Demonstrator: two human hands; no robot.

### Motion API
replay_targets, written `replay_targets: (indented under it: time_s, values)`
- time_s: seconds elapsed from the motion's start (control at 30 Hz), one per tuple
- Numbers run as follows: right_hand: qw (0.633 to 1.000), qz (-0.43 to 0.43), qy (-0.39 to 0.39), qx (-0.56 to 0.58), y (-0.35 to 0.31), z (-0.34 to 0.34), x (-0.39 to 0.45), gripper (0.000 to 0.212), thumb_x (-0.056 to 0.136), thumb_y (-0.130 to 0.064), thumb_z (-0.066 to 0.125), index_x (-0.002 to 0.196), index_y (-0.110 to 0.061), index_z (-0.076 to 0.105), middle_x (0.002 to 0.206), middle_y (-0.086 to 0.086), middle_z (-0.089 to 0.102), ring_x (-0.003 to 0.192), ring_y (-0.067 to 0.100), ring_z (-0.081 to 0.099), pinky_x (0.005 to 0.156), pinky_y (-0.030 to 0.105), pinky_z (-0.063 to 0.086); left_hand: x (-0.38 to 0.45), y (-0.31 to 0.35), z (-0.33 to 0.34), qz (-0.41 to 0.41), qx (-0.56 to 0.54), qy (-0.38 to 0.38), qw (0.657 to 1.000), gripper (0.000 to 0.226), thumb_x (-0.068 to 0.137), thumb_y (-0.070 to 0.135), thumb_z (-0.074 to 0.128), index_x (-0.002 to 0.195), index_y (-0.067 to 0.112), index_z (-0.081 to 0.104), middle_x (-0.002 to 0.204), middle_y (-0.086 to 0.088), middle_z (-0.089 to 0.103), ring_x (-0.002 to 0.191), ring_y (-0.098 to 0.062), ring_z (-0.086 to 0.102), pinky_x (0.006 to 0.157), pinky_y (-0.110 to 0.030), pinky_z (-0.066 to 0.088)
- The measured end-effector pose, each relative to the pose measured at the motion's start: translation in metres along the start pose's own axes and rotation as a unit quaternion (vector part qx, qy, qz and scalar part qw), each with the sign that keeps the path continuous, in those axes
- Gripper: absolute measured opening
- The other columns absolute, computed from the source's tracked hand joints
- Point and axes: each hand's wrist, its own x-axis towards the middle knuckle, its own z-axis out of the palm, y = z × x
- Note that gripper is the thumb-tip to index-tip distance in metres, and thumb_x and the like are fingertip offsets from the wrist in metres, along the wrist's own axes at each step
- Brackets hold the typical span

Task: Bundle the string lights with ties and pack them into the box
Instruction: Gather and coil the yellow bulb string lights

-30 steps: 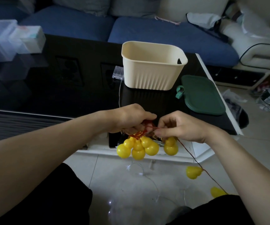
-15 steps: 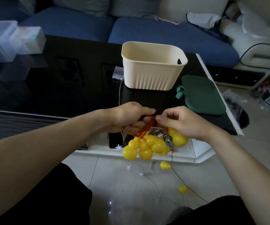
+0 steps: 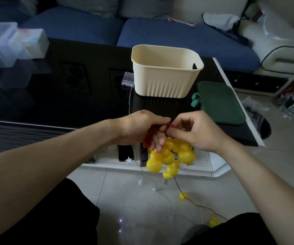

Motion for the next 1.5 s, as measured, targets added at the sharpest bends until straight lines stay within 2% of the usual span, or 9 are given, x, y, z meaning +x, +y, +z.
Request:
replay_targets:
  time_s: [0.13, 0.37, 0.5, 0.8, 1.03, 1.17, 1.3, 1.43, 1.5]
  values:
    - [0.998, 0.017, -0.031, -0.051, -0.001, -0.005, -0.001, 0.006, 0.083, -0.022, 0.081, 0.08, -0.018, 0.078, 0.073, 0.0, 0.074, 0.067, 0.008, 0.064, 0.065, 0.029, 0.052, -0.001, -0.003, -0.003, 0.007, -0.007, -0.032, 0.999, 0.035, 0.104, 0.026, 0.041, 0.078, 0.007, 0.053, 0.071, -0.013, 0.063, 0.061, -0.024, 0.065, 0.059, -0.028, 0.052]
    - [0.998, 0.025, -0.016, -0.06, -0.002, -0.001, -0.002, 0.022, 0.069, -0.044, 0.085, 0.073, -0.025, 0.075, 0.059, -0.012, 0.066, 0.053, -0.002, 0.052, 0.054, 0.016, 0.04, 0.0, 0.0, -0.003, -0.026, 0.04, -0.031, 0.998, 0.036, 0.103, 0.031, 0.042, 0.079, 0.009, 0.057, 0.048, 0.004, 0.026, 0.04, -0.01, 0.021, 0.044, -0.023, 0.018]
    - [0.997, 0.036, -0.019, -0.065, -0.006, -0.008, -0.003, 0.031, 0.063, -0.047, 0.085, 0.074, -0.019, 0.076, 0.057, -0.009, 0.066, 0.05, 0.0, 0.052, 0.051, 0.015, 0.039, -0.003, 0.004, -0.004, -0.054, 0.072, -0.04, 0.995, 0.04, 0.101, 0.032, 0.047, 0.065, 0.015, 0.046, 0.049, 0.004, 0.021, 0.042, -0.011, 0.014, 0.044, -0.025, 0.011]
    - [0.989, 0.084, 0.043, -0.114, 0.004, -0.04, -0.009, 0.045, 0.074, -0.061, 0.068, 0.07, -0.016, 0.075, 0.056, 0.003, 0.062, 0.052, 0.004, 0.051, 0.052, 0.018, 0.039, 0.0, 0.003, -0.01, -0.037, -0.021, 0.107, 0.993, 0.054, 0.1, 0.027, 0.046, 0.049, 0.024, 0.027, 0.045, 0.004, 0.02, 0.035, -0.011, 0.017, 0.041, -0.023, 0.011]
    - [0.983, 0.167, 0.026, -0.068, 0.011, -0.045, -0.012, 0.028, 0.091, -0.039, 0.068, 0.08, -0.015, 0.074, 0.056, -0.002, 0.063, 0.054, 0.003, 0.057, 0.059, 0.01, 0.045, 0.005, 0.005, -0.018, -0.001, -0.167, 0.228, 0.959, 0.045, 0.098, 0.026, 0.048, 0.055, 0.021, 0.035, 0.047, 0.002, 0.034, 0.035, -0.012, 0.028, 0.036, -0.018, 0.022]
    - [0.986, 0.165, 0.0, -0.035, 0.012, -0.034, -0.009, 0.019, 0.098, -0.024, 0.063, 0.087, -0.013, 0.074, 0.056, -0.004, 0.059, 0.054, 0.012, 0.056, 0.061, 0.03, 0.049, 0.004, 0.009, -0.019, 0.011, -0.256, 0.214, 0.943, 0.033, 0.096, 0.026, 0.043, 0.064, 0.018, 0.038, 0.056, -0.001, 0.042, 0.043, -0.015, 0.04, 0.046, -0.024, 0.03]
    - [0.989, 0.118, -0.027, -0.088, -0.001, -0.016, -0.006, 0.014, 0.095, -0.02, 0.066, 0.084, -0.02, 0.076, 0.06, -0.011, 0.066, 0.053, -0.001, 0.056, 0.053, 0.016, 0.043, 0.001, 0.011, -0.021, 0.029, -0.282, 0.169, 0.944, 0.024, 0.095, 0.022, 0.044, 0.072, 0.014, 0.046, 0.067, -0.003, 0.051, 0.055, -0.017, 0.053, 0.059, -0.026, 0.04]
    - [0.983, 0.091, -0.062, -0.149, -0.012, 0.003, -0.005, 0.012, 0.092, -0.029, 0.07, 0.084, -0.023, 0.076, 0.075, -0.007, 0.073, 0.068, 0.006, 0.066, 0.064, 0.025, 0.051, 0.005, 0.007, -0.018, 0.029, -0.218, 0.17, 0.961, 0.02, 0.097, 0.018, 0.047, 0.078, 0.013, 0.051, 0.063, 0.0, 0.051, 0.049, -0.011, 0.047, 0.05, -0.021, 0.04]
    - [0.982, 0.08, -0.072, -0.154, -0.016, 0.012, -0.005, 0.012, 0.092, -0.031, 0.07, 0.085, -0.023, 0.077, 0.076, -0.005, 0.072, 0.065, 0.002, 0.062, 0.06, 0.019, 0.047, 0.006, 0.007, -0.014, 0.029, -0.222, 0.161, 0.961, 0.019, 0.098, 0.018, 0.047, 0.082, 0.012, 0.053, 0.064, -0.001, 0.053, 0.049, -0.011, 0.05, 0.05, -0.021, 0.042]
